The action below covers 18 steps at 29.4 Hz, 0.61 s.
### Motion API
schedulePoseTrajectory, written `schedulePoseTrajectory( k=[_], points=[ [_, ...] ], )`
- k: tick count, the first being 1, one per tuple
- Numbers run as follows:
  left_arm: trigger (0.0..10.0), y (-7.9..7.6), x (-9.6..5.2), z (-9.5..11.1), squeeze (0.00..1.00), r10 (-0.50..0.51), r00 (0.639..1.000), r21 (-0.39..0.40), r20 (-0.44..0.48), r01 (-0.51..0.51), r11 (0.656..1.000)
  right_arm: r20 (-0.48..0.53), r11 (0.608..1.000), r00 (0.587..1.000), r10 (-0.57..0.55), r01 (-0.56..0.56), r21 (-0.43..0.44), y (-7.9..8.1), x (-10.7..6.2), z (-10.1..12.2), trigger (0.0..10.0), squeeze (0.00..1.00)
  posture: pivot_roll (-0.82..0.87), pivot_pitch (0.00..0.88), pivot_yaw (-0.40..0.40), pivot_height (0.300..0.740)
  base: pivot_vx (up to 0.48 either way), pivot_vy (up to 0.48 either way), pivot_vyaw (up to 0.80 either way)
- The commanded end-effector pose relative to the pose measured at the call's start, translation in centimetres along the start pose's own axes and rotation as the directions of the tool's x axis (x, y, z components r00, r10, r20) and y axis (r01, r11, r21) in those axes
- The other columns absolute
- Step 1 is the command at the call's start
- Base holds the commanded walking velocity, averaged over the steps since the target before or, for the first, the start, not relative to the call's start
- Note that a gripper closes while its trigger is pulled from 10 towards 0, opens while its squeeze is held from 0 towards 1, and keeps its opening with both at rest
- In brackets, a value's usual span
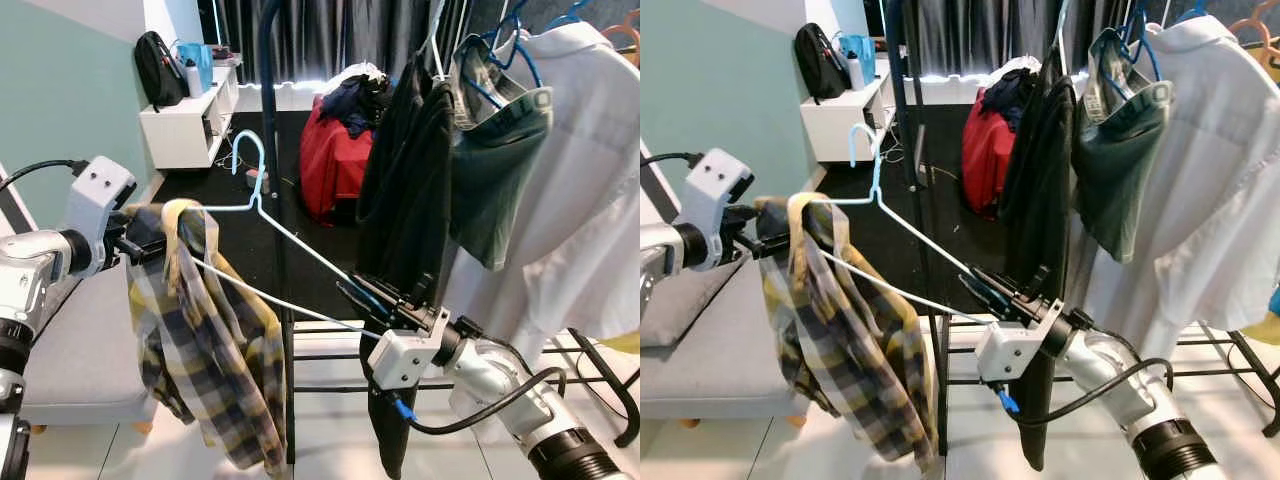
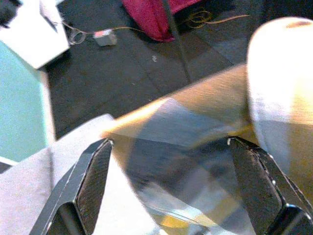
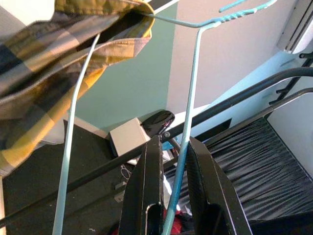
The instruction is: Hang hanger
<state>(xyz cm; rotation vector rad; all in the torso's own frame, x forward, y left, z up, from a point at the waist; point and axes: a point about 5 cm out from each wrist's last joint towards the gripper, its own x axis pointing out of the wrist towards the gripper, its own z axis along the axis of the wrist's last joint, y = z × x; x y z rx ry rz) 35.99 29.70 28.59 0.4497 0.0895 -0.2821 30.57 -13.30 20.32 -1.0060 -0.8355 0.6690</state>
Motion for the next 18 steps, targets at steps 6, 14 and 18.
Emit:
schedulePoseTrajectory(
  k=[6, 14, 18],
  points=[
    [10.0, 1.0, -1.7, 0.1, 0.00, 0.004, 0.997, -0.283, 0.076, 0.017, 0.959, 0.028, 0.999, 0.998, -0.047, 0.047, 0.010, -0.5, 0.4, 0.4, 10.0, 0.00, 0.04, 0.100, 0.027, 0.740, 0.000, 0.000, 0.00],
    [10.0, 0.9, -3.0, -2.4, 1.00, 0.000, 1.000, -0.441, 0.016, 0.007, 0.897, 0.003, 0.999, 0.999, -0.033, 0.033, 0.002, -0.3, 0.4, 0.0, 10.0, 0.00, 0.05, 0.102, 0.018, 0.740, 0.000, 0.000, 0.00],
    [10.0, 1.0, -3.1, -2.5, 1.00, 0.010, 1.000, -0.465, 0.021, 0.001, 0.885, 0.003, 0.999, 0.999, -0.032, 0.032, 0.002, -0.3, 0.4, 0.0, 10.0, 0.00, 0.05, 0.102, 0.018, 0.740, 0.000, 0.000, 0.00]
  ],
)
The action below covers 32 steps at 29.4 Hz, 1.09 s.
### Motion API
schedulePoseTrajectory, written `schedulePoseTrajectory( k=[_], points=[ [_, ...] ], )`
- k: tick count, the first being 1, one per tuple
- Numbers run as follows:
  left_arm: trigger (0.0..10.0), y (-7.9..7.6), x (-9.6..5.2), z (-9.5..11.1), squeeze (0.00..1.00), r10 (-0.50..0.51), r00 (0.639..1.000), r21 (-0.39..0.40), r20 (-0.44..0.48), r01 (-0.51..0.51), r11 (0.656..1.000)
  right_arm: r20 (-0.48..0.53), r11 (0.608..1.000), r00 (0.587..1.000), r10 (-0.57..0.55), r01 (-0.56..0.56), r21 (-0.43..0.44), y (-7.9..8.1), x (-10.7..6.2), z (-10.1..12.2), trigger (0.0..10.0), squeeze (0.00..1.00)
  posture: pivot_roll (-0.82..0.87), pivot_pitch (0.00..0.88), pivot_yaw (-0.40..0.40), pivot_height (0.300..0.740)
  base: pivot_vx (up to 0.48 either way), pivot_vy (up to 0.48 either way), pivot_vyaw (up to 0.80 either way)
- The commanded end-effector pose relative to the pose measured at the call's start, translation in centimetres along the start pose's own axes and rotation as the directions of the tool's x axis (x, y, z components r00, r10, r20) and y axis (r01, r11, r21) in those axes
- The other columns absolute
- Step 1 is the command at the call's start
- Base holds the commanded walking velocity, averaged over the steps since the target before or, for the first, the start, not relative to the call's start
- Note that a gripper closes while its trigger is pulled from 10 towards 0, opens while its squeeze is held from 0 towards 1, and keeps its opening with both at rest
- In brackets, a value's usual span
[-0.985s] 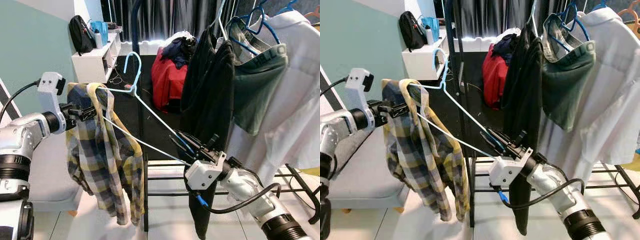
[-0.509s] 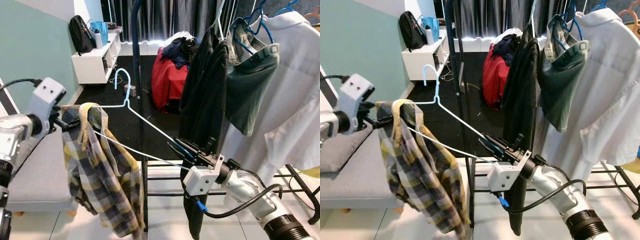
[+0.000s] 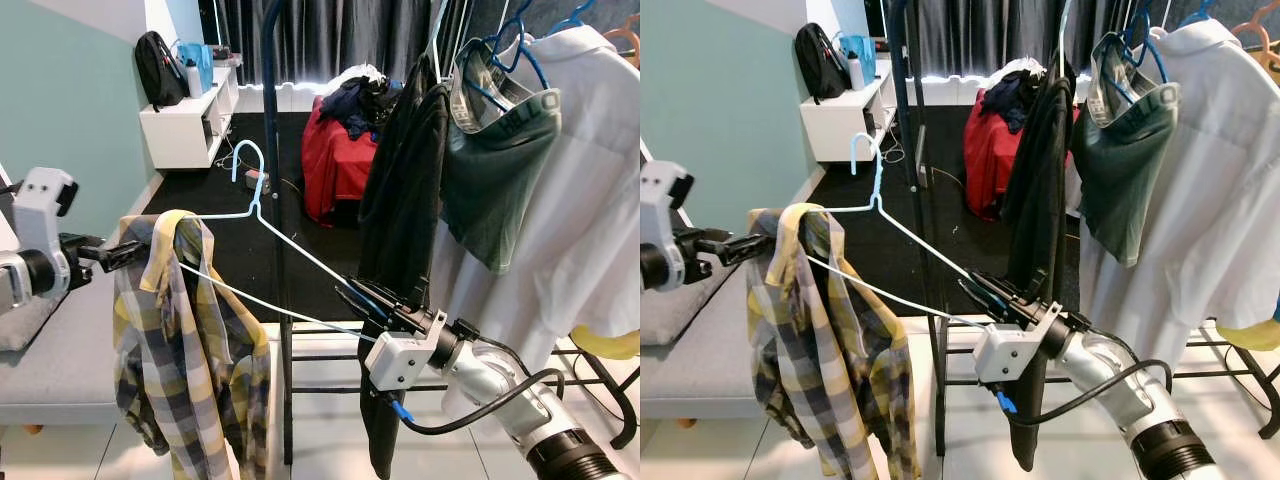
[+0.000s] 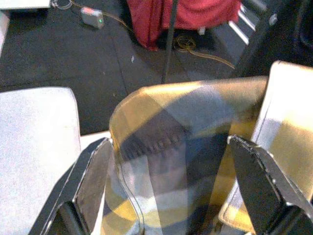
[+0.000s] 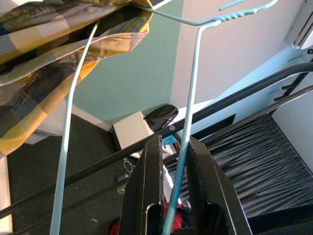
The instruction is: Hang hanger
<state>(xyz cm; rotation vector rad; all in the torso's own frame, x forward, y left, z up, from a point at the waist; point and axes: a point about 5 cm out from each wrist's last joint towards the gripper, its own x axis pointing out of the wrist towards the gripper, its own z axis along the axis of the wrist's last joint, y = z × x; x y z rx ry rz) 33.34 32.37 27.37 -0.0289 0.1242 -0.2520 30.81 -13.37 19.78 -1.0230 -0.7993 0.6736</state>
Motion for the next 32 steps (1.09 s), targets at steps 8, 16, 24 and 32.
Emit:
schedulePoseTrajectory(
  k=[8, 16, 24, 32],
  points=[
    [10.0, -2.7, 0.4, 0.7, 0.31, -0.106, 0.980, -0.274, 0.167, 0.149, 0.950, 0.039, 0.998, 0.997, -0.059, 0.059, 0.002, -0.8, 0.7, 0.6, 10.0, 0.00, 0.05, 0.099, 0.018, 0.740, 0.000, 0.000, 0.00],
    [10.0, -5.2, 1.3, -1.9, 0.00, -0.183, 0.979, -0.204, 0.090, 0.198, 0.959, 0.049, 0.998, 0.997, -0.066, 0.066, 0.001, -0.9, 1.1, 0.7, 10.0, 0.00, 0.05, 0.100, 0.022, 0.740, 0.000, 0.000, 0.00],
    [10.0, -6.4, 1.4, -3.2, 0.00, -0.187, 0.982, -0.115, 0.026, 0.189, 0.975, 0.052, 0.997, 0.996, -0.072, 0.072, -0.002, -1.0, 1.2, 0.7, 10.0, 0.00, 0.05, 0.100, 0.020, 0.740, 0.000, 0.000, 0.00],
    [0.0, -6.3, 1.8, -3.9, 0.00, -0.140, 0.990, -0.115, 0.008, 0.140, 0.984, 0.058, 0.997, 0.996, -0.073, 0.073, -0.003, -1.0, 1.3, 0.8, 10.0, 0.00, 0.05, 0.099, 0.021, 0.740, 0.000, 0.000, 0.00]
  ],
)
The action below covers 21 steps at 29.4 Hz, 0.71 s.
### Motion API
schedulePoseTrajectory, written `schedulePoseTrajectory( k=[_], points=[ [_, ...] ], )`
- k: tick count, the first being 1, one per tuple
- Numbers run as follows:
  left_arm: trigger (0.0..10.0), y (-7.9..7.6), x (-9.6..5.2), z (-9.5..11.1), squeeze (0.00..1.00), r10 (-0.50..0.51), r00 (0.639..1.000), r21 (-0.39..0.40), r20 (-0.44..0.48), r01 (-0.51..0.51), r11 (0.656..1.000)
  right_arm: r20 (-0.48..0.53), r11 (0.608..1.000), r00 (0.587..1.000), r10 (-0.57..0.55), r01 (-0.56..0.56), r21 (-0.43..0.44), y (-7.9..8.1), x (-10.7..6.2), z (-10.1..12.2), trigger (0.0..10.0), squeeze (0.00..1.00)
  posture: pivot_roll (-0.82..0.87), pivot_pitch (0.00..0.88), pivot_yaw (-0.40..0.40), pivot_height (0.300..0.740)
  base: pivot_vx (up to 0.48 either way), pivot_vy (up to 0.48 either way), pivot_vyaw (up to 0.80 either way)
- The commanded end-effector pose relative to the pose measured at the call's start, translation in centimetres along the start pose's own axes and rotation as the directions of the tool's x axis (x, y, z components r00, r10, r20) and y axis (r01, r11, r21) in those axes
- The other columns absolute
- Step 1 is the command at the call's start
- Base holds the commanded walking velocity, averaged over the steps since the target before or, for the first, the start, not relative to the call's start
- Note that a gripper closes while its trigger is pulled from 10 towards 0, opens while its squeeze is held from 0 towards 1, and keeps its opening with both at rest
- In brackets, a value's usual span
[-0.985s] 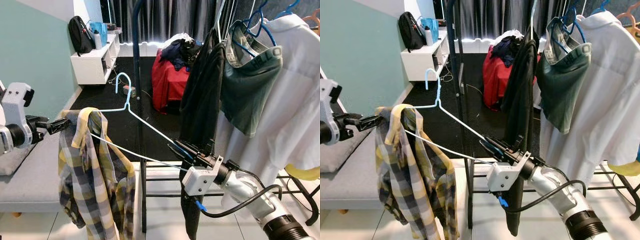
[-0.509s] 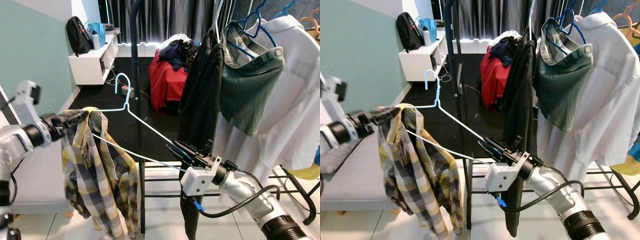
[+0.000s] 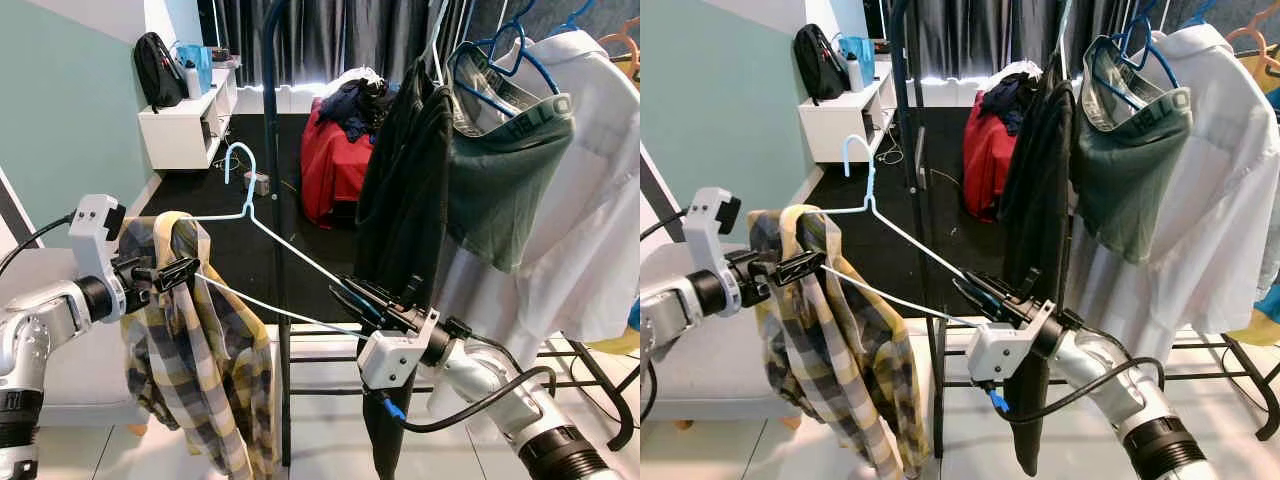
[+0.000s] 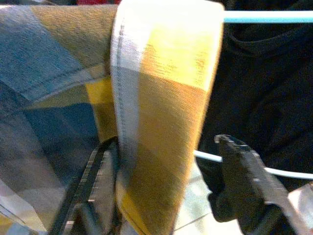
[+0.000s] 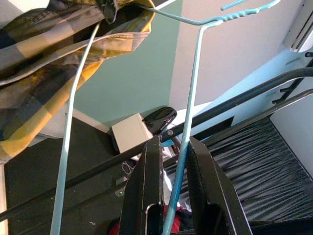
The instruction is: Hang hanger
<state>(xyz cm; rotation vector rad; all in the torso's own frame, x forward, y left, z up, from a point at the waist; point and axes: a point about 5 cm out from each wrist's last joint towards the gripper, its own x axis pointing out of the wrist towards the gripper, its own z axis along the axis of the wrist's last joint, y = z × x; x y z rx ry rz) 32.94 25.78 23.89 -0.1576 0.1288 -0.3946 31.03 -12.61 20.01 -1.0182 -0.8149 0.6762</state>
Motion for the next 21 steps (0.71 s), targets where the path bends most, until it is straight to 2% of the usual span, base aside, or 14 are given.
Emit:
schedulePoseTrajectory(
  k=[1, 10, 11, 13, 16, 18, 21],
  points=[
    [0.0, 0.1, 0.2, -0.2, 0.00, 0.016, 1.000, 0.002, -0.003, -0.016, 1.000, 0.044, 0.998, 0.997, -0.068, 0.068, -0.003, -1.1, 0.5, 0.5, 10.0, 0.00, 0.05, 0.098, 0.021, 0.740, 0.000, 0.000, 0.00],
    [0.0, 0.0, 0.2, 0.4, 0.00, 0.025, 1.000, 0.030, 0.017, -0.025, 0.999, 0.044, 0.998, 0.997, -0.059, 0.059, -0.005, -0.9, 0.6, 0.6, 10.0, 0.00, 0.05, 0.099, 0.019, 0.740, 0.000, 0.000, 0.00],
    [0.0, 0.0, 0.1, 0.6, 0.00, 0.028, 1.000, 0.078, 0.008, -0.028, 0.997, 0.039, 0.999, 0.998, -0.053, 0.053, -0.009, -0.8, 0.6, 0.5, 10.0, 0.00, 0.05, 0.099, 0.019, 0.740, 0.000, 0.000, 0.00],
    [0.0, 0.0, 0.1, 0.7, 0.00, 0.028, 1.000, 0.090, 0.005, -0.028, 0.996, 0.035, 0.999, 0.998, -0.051, 0.051, -0.011, -0.8, 0.6, 0.4, 10.0, 0.00, 0.05, 0.100, 0.018, 0.740, 0.000, 0.000, 0.00],
    [0.0, -0.8, 0.0, 1.3, 0.00, -0.006, 1.000, 0.201, -0.024, 0.011, 0.980, 0.001, 0.999, 0.999, -0.045, 0.045, -0.022, -0.7, 0.7, 0.0, 10.0, 0.00, 0.05, 0.098, 0.016, 0.740, 0.000, 0.000, 0.00],
    [0.0, -0.8, 0.0, 1.3, 0.00, -0.006, 1.000, 0.201, -0.024, 0.011, 0.980, 0.001, 0.999, 0.999, -0.045, 0.045, -0.022, -0.7, 0.7, 0.0, 10.0, 0.00, 0.05, 0.098, 0.016, 0.740, 0.000, 0.000, 0.00],
    [0.0, -2.2, -0.2, 2.2, 0.00, -0.059, 0.997, 0.298, -0.057, 0.073, 0.952, -0.030, 0.999, 0.999, -0.032, 0.031, -0.029, -0.4, 0.9, -0.3, 10.0, 0.00, 0.06, 0.095, 0.014, 0.740, 0.000, 0.000, 0.00]
  ],
)
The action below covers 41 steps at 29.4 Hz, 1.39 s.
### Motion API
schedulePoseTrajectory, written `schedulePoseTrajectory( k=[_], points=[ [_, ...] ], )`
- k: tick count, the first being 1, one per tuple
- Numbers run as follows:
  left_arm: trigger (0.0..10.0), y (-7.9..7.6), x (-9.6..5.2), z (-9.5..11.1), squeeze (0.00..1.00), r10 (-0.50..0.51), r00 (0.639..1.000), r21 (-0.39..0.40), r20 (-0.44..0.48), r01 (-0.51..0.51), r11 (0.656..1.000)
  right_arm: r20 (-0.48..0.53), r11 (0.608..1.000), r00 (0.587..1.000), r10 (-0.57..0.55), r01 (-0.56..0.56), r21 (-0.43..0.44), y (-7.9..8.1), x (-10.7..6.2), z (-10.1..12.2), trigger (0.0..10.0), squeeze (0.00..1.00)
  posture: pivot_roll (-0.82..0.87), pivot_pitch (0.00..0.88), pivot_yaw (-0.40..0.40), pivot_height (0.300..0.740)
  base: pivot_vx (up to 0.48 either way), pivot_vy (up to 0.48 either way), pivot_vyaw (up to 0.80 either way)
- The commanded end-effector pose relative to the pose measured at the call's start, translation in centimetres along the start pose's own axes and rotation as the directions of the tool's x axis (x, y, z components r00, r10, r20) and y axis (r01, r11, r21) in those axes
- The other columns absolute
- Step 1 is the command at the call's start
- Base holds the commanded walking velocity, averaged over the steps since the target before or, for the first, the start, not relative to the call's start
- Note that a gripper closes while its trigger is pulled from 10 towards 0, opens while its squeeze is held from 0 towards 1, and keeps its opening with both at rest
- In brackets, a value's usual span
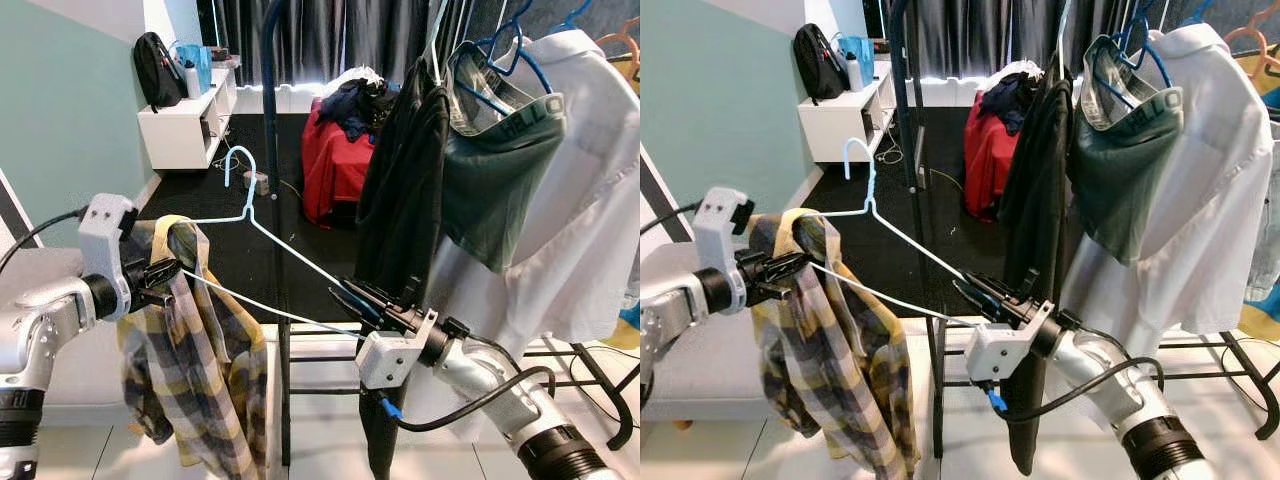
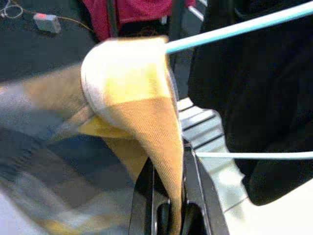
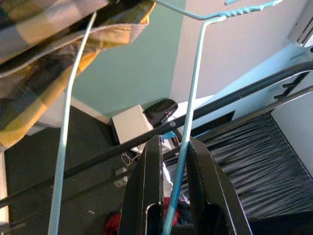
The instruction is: Hang hanger
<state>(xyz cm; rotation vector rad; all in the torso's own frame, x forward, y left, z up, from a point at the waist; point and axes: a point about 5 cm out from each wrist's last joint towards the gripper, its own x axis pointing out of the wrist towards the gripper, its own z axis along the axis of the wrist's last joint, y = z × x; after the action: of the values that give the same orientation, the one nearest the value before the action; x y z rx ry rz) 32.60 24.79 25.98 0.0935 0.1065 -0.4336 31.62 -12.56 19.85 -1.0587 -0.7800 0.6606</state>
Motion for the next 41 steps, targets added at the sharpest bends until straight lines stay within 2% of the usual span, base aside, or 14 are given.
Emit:
schedulePoseTrajectory(
  k=[1, 5, 10, 15, 17, 20, 21, 25, 30, 33, 34, 35, 36, 41],
  points=[
    [0.0, -0.7, 0.0, 0.5, 0.00, -0.044, 0.999, 0.055, -0.014, 0.044, 0.998, 0.010, 0.999, 0.999, -0.050, 0.050, -0.004, -0.5, 0.6, 0.2, 10.0, 0.00, 0.06, 0.095, 0.014, 0.740, 0.000, 0.000, 0.00],
    [0.0, -2.2, -0.1, 1.5, 0.00, -0.125, 0.992, 0.166, -0.033, 0.128, 0.978, -0.019, 0.999, 0.999, -0.034, 0.034, -0.018, -0.1, 0.9, -0.1, 10.0, 0.00, 0.06, 0.094, 0.013, 0.740, 0.000, 0.000, 0.00],
    [0.0, -4.8, -0.1, 3.1, 0.00, -0.258, 0.966, 0.269, -0.013, 0.252, 0.930, -0.040, 1.000, 0.999, -0.001, 0.000, -0.022, 0.5, 1.1, -0.4, 10.0, 0.00, 0.06, 0.090, 0.011, 0.740, 0.000, 0.000, 0.00],
    [0.0, -5.7, -0.1, 3.9, 0.00, -0.301, 0.953, 0.281, 0.017, 0.285, 0.917, -0.046, 1.000, 0.999, 0.021, -0.022, -0.017, 1.2, 1.3, -0.3, 10.0, 0.00, 0.06, 0.085, 0.010, 0.740, 0.000, 0.000, 0.00],
    [0.0, -6.5, -0.2, 4.4, 0.00, -0.357, 0.934, 0.286, 0.030, 0.334, 0.898, -0.050, 0.999, 0.998, 0.039, -0.040, -0.010, 1.7, 1.4, -0.3, 10.0, 0.00, 0.06, 0.081, 0.012, 0.740, 0.000, 0.000, 0.00],
    [0.0, -8.8, -1.0, 5.1, 0.00, -0.514, 0.858, 0.304, 0.003, 0.489, 0.817, -0.070, 0.996, 0.994, 0.088, -0.088, 0.001, 3.1, 1.9, -0.2, 10.0, 0.00, 0.06, 0.075, 0.015, 0.740, 0.000, 0.000, 0.00],
    [0.0, -8.8, -1.0, 5.1, 0.00, -0.514, 0.858, 0.304, 0.003, 0.489, 0.817, -0.070, 0.996, 0.994, 0.088, -0.088, 0.001, 3.1, 1.9, -0.2, 10.0, 0.00, 0.06, 0.075, 0.015, 0.740, 0.000, 0.000, 0.00],
    [0.0, -10.4, -2.2, 4.4, 0.00, -0.624, 0.776, 0.292, -0.086, 0.619, 0.729, -0.097, 0.996, 0.991, 0.095, -0.094, 0.007, 3.6, 2.4, -0.4, 10.0, 0.00, 0.06, 0.073, 0.016, 0.740, 0.000, 0.000, 0.00],
    [0.0, -11.0, -2.8, 3.9, 0.00, -0.660, 0.740, 0.275, -0.128, 0.666, 0.693, -0.106, 0.996, 0.990, 0.092, -0.092, 0.005, 3.6, 2.7, -0.5, 10.0, 0.00, 0.07, 0.073, 0.015, 0.740, 0.000, 0.000, 0.00],
    [0.0, -11.0, -3.2, 2.1, 0.00, -0.634, 0.728, 0.290, -0.262, 0.686, 0.667, -0.083, 1.000, 0.996, 0.029, -0.029, -0.001, 2.5, 3.5, -0.3, 10.0, 0.00, 0.07, 0.074, 0.014, 0.740, 0.000, 0.000, 0.00],
    [6.1, -10.7, -3.1, 1.7, 0.00, -0.605, 0.743, 0.319, -0.286, 0.669, 0.671, -0.071, 1.000, 0.997, 0.011, -0.012, -0.003, 2.1, 3.7, -0.1, 10.0, 0.00, 0.07, 0.078, 0.013, 0.740, 0.000, 0.000, 0.00],
    [10.0, -10.5, -2.9, 1.4, 0.00, -0.590, 0.751, 0.330, -0.297, 0.660, 0.675, -0.064, 1.000, 0.998, -0.001, 0.001, -0.007, 1.9, 3.8, 0.0, 10.0, 0.00, 0.07, 0.079, 0.013, 0.740, 0.000, 0.000, 0.00],
    [10.0, -10.4, -2.7, 1.3, 1.00, -0.577, 0.760, 0.321, -0.299, 0.650, 0.689, -0.057, 1.000, 0.998, -0.014, 0.013, -0.011, 1.6, 3.9, 0.1, 10.0, 0.00, 0.07, 0.079, 0.013, 0.740, 0.000, 0.000, 0.00],
    [10.0, -10.4, -2.6, 1.2, 1.00, -0.567, 0.765, 0.300, -0.305, 0.642, 0.705, -0.049, 0.999, 0.998, -0.029, 0.028, -0.017, 1.4, 4.0, 0.1, 10.0, 0.00, 0.07, 0.080, 0.014, 0.740, 0.000, 0.000, 0.00]
  ],
)
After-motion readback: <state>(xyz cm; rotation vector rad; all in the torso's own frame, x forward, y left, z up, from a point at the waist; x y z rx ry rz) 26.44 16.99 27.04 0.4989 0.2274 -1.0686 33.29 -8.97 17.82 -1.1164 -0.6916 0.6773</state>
